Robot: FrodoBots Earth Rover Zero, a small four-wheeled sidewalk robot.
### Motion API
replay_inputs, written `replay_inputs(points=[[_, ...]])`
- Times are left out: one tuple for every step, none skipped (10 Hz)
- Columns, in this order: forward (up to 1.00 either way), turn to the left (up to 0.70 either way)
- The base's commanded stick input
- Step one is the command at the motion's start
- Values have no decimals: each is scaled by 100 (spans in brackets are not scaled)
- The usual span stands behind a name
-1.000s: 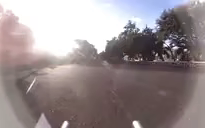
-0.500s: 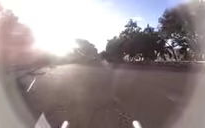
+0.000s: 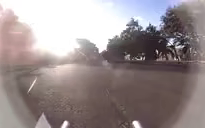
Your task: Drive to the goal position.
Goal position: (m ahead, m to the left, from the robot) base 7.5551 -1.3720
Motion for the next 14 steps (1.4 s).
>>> replay_inputs(points=[[70, 3], [70, 3], [70, 3], [70, -22], [70, -11], [70, -1], [70, 3], [70, 3], [70, 3], [70, 3], [70, 3], [70, 3], [70, 3], [70, 3]])
